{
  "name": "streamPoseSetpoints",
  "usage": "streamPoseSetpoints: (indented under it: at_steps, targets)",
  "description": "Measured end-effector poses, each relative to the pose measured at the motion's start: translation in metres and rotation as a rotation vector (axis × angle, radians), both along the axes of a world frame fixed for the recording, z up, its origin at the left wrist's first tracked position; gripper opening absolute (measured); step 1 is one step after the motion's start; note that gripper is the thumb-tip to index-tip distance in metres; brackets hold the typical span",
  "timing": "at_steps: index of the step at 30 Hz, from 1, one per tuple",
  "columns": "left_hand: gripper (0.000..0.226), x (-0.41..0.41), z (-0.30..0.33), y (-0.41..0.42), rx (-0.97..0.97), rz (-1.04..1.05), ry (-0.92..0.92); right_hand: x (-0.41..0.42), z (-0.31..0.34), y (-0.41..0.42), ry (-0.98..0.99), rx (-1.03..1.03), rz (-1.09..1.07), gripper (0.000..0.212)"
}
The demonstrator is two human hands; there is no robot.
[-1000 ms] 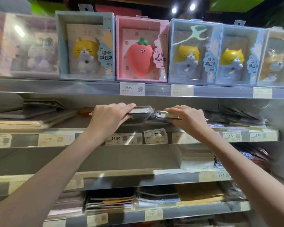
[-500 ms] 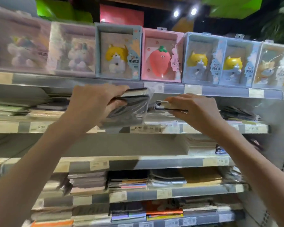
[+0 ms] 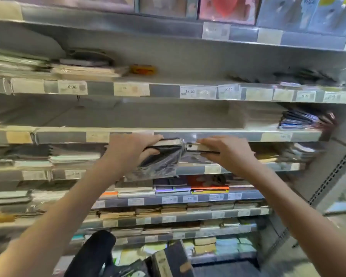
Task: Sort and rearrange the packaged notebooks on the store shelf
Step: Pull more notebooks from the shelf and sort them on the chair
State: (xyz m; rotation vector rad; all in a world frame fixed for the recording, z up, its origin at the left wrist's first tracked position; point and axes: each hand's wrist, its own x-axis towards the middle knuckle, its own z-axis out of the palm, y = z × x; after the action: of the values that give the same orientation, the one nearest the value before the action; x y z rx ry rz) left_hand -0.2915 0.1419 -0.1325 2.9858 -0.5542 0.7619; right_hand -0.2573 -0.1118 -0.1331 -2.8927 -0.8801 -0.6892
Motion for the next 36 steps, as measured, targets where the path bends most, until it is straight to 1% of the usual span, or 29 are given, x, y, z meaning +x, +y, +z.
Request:
streamPoseSetpoints:
  at_steps: [2, 4, 6, 10, 13, 15, 17, 20, 23, 26, 28, 30, 32, 34, 36]
  targets:
    - [0.046, -0.001, -0.031, -0.002, 0.020, 0.022, 0.056, -0.001, -0.031, 0.002, 0.080, -0.036, -0.020, 0.038]
    - [0.045, -0.002, -0.062, -0.006, 0.023, 0.040, 0.120, 0.000, -0.064, 0.000, 0.145, -0.029, -0.014, 0.037]
    - [0.043, -0.002, -0.095, -0.010, -0.038, 0.036, 0.192, 0.003, -0.097, -0.005, 0.223, -0.050, -0.017, 0.038]
    - [0.042, 0.003, -0.161, -0.021, -0.122, 0.010, 0.268, 0.008, -0.157, -0.019, 0.370, -0.085, -0.034, 0.040]
    - [0.043, -0.001, -0.209, -0.037, -0.050, 0.076, 0.337, 0.008, -0.200, -0.032, 0.455, -0.147, -0.087, 0.039]
    - [0.043, -0.006, -0.245, -0.049, -0.061, 0.091, 0.369, 0.006, -0.230, -0.044, 0.526, -0.165, -0.116, 0.035]
    - [0.043, -0.010, -0.283, -0.059, -0.100, 0.073, 0.358, 0.001, -0.256, -0.058, 0.585, -0.150, -0.137, 0.032]
    - [0.040, -0.009, -0.337, -0.075, -0.184, 0.015, 0.329, -0.006, -0.290, -0.079, 0.616, -0.144, -0.150, 0.036]
    - [0.043, -0.005, -0.384, -0.094, -0.199, 0.047, 0.341, -0.015, -0.316, -0.095, 0.674, -0.206, -0.177, 0.036]
    - [0.046, -0.009, -0.415, -0.110, -0.244, 0.109, 0.359, -0.021, -0.340, -0.110, 0.702, -0.204, -0.195, 0.035]
    - [0.047, -0.019, -0.436, -0.117, -0.337, 0.098, 0.362, -0.026, -0.356, -0.121, 0.689, -0.183, -0.194, 0.034]
    - [0.046, -0.031, -0.456, -0.127, -0.440, 0.105, 0.420, -0.030, -0.369, -0.129, 0.694, -0.187, -0.183, 0.032]
    - [0.043, -0.042, -0.470, -0.137, -0.460, 0.153, 0.468, -0.033, -0.379, -0.134, 0.699, -0.175, -0.186, 0.033]
    - [0.044, -0.048, -0.477, -0.145, -0.491, 0.253, 0.591, -0.035, -0.385, -0.138, 0.690, -0.129, -0.183, 0.035]
    - [0.053, -0.054, -0.485, -0.150, -0.490, 0.351, 0.719, -0.037, -0.390, -0.140, 0.677, -0.093, -0.179, 0.037]
